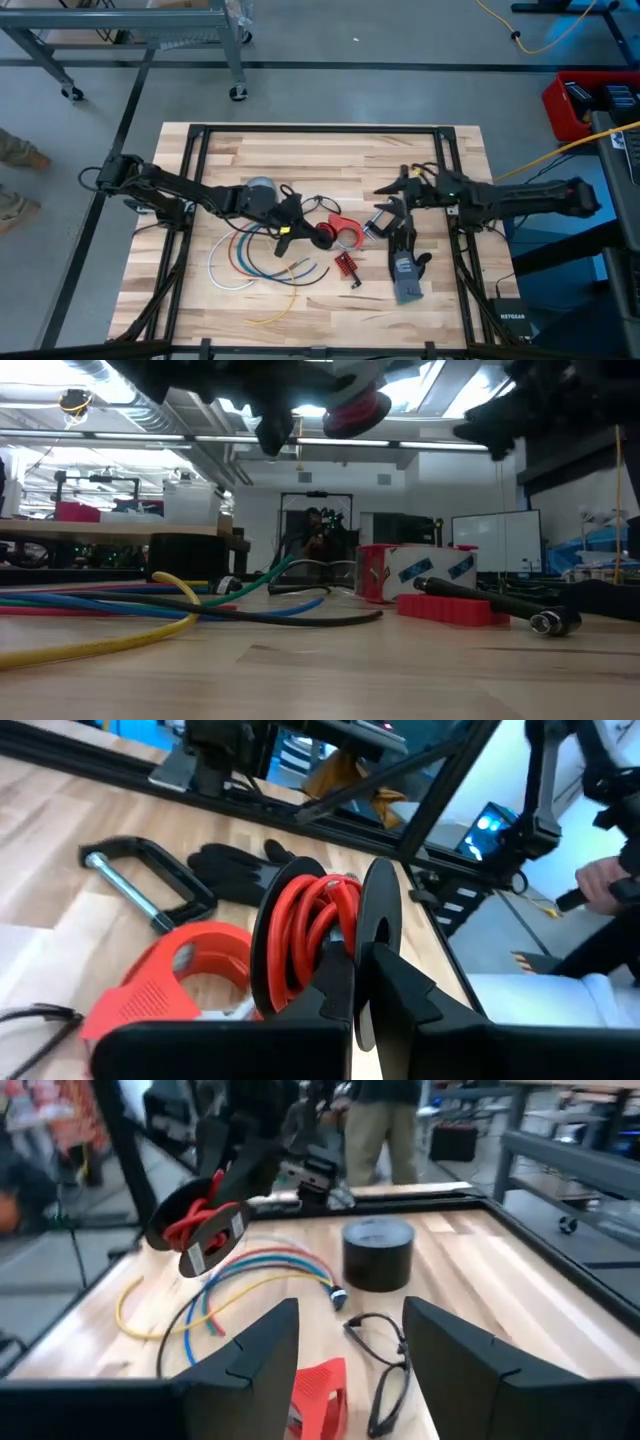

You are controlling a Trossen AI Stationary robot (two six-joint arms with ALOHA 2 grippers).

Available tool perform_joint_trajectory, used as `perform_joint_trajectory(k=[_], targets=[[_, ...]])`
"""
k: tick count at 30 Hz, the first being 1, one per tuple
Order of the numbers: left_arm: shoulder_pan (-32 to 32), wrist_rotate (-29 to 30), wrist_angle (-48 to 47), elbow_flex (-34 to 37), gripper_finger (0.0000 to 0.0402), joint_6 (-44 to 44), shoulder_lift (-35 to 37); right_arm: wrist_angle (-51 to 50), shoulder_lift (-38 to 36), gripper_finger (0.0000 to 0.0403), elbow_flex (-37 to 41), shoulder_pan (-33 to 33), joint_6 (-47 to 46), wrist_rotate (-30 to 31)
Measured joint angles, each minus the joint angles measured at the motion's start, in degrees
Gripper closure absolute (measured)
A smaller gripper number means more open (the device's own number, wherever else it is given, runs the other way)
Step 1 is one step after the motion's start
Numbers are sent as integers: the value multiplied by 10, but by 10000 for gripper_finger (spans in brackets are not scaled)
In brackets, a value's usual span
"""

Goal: Coil cords
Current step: Uncoil the red wire from the spool

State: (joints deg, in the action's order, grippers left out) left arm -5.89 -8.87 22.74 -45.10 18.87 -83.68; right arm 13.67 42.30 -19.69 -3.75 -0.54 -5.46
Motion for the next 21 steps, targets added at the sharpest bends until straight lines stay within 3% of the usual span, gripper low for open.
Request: perform_joint_trajectory(k=[9, 14, 21], targets=[[0, -6, -22, 0, 398, 5, 0, -19, 221, 217, -167, 0, 65, -115], [0, -6, -49, 0, 398, 6, 0, -77, 275, 217, -245, 0, 126, -123], [0, -6, -53, 0, 398, 6, -1, -86, 331, 217, -294, 7, 178, -157]])
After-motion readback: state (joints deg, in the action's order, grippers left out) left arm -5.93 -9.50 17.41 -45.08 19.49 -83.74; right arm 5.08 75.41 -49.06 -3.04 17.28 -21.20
